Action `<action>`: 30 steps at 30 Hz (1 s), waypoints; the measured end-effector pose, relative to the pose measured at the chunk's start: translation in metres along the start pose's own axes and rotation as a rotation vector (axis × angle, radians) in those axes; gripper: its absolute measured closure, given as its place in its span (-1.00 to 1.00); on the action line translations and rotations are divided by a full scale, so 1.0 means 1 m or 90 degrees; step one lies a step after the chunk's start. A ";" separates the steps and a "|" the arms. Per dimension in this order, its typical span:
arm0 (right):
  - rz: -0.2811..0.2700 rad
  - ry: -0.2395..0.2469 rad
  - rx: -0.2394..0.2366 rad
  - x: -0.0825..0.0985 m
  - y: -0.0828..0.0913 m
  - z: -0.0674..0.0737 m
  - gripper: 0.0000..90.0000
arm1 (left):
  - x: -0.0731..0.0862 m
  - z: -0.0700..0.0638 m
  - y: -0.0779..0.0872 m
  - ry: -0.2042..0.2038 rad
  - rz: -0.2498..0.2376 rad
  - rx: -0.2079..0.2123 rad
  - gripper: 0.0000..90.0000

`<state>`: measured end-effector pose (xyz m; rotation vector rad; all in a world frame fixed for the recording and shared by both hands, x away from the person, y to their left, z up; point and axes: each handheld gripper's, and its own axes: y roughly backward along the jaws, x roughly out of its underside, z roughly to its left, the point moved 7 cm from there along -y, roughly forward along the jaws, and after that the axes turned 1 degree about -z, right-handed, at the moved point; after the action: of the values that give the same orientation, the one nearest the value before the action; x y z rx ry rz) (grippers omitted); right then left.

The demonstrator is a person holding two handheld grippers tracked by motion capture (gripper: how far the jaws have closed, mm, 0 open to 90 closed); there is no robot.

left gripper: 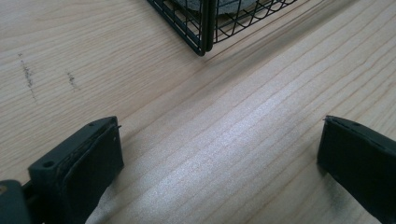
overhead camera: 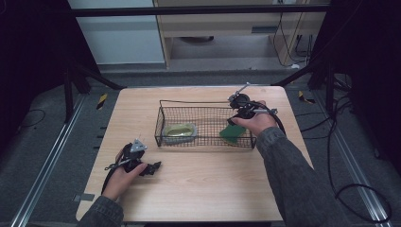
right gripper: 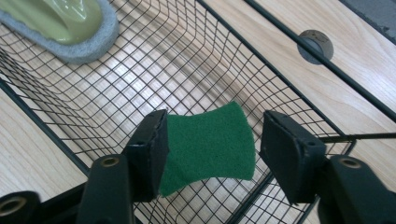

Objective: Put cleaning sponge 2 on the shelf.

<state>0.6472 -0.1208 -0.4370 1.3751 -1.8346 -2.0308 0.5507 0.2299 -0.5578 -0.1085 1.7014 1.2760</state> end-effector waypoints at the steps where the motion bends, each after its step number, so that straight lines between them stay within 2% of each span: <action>1: -0.004 -0.006 0.002 0.000 0.002 -0.001 -0.11 | 0.000 0.000 0.000 0.001 0.000 0.000 -1.00; 9: -0.037 -0.030 0.003 0.003 0.014 -0.006 -0.34 | 0.000 0.000 0.000 0.000 0.001 0.001 -1.00; 14: -0.057 -0.072 0.006 0.007 0.021 -0.010 -0.73 | 0.000 0.000 0.000 -0.003 0.003 0.000 -1.00; 17: -0.087 -0.088 0.012 0.008 0.026 -0.013 -0.86 | 0.000 0.001 0.000 -0.005 0.004 0.000 -1.00; 19: -0.106 -0.083 0.025 0.010 0.028 -0.014 -0.87 | 0.000 0.000 0.000 -0.003 0.003 0.000 -1.00; 30: -0.151 -0.076 0.047 0.020 0.043 -0.017 -0.82 | 0.000 0.000 0.000 -0.003 0.003 0.000 -1.00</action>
<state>0.6251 -0.1572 -0.4106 1.5937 -1.8904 -2.2219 0.5506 0.2304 -0.5578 -0.1015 1.6979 1.2783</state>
